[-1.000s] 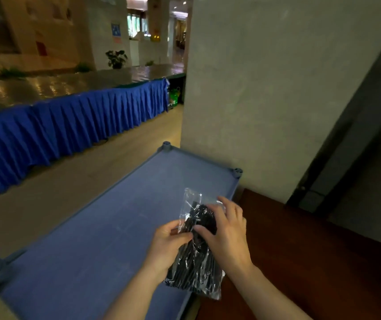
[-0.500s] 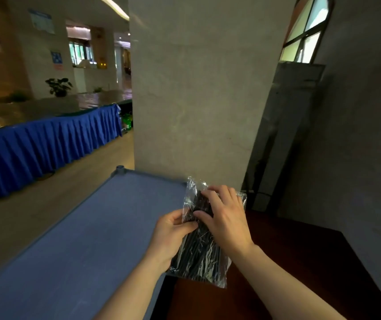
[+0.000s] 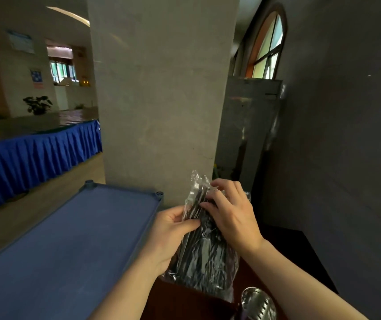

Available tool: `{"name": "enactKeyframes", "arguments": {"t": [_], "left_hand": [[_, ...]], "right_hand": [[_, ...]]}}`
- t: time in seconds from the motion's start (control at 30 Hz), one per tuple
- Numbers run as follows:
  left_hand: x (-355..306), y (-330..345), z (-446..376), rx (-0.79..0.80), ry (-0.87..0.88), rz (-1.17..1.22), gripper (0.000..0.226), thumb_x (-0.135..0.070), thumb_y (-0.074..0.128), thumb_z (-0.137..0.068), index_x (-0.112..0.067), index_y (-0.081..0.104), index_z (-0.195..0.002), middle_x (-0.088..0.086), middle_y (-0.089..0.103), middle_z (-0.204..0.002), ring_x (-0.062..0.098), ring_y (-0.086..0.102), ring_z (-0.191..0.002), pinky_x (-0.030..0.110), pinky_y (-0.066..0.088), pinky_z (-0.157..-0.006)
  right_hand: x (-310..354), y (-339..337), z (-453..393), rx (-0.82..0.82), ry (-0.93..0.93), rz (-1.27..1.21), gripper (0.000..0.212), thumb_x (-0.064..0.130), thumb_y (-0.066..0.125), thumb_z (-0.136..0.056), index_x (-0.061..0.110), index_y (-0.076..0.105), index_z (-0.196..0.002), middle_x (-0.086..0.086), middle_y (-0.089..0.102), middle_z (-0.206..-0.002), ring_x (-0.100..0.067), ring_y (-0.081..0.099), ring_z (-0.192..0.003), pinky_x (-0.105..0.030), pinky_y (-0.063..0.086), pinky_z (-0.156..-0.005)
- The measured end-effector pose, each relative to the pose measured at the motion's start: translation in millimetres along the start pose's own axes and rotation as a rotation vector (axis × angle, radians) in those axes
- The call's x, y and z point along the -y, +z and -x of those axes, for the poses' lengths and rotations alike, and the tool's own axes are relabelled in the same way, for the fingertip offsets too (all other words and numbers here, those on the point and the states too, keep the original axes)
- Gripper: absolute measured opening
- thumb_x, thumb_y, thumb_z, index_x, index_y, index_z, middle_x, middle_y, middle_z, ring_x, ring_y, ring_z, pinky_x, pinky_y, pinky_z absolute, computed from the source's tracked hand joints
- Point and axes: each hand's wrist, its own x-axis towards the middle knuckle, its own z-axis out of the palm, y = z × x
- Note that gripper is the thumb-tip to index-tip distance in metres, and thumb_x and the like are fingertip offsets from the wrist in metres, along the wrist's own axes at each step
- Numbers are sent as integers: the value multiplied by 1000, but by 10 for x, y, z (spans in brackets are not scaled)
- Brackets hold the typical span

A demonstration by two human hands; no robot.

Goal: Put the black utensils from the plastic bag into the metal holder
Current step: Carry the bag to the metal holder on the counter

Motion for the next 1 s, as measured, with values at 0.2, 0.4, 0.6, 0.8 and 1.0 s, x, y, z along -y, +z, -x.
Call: {"name": "enactKeyframes", "arguments": {"t": [0.2,0.4,0.6,0.8,1.0], "left_hand": [[-3,487,105,-15,-6,-22,28,1,71,-88,-23,81,-98,8,81,-95,19,78,-88,18,58,-70],[106,720,162,-10,-60,-61,24,-4,70,-88,-22,80,-100,10,80,-97,29,77,-94,36,63,-83],[220,763,202,1,-106,-79,30,-1,71,-88,-28,81,-95,2,82,-96,12,77,-89,9,55,-67],[318,601,191,42,-127,-43,32,3,66,-91,-25,80,-100,7,81,-104,19,77,-98,17,59,-75],[402,278,168,22,-183,-20,34,3,65,-92,-27,79,-100,9,79,-107,23,76,-102,25,61,-79]], "right_hand": [[-314,-346,126,57,-182,92,17,21,58,-102,9,64,-93,-7,60,-102,-28,54,-85,-44,45,-69],[-409,-584,189,258,-188,60,12,7,58,-97,6,59,-85,-8,56,-81,-25,51,-69,-42,48,-62],[-517,-731,138,316,46,-98,13,2,57,-96,1,52,-84,-9,54,-81,-24,49,-68,-36,42,-59],[-732,-745,-48,403,255,-267,15,25,47,-104,18,46,-91,4,58,-80,-11,55,-75,-24,41,-60],[-885,-790,-291,411,388,-336,12,27,47,-105,23,53,-95,3,67,-79,-10,62,-69,-32,52,-63]]}}
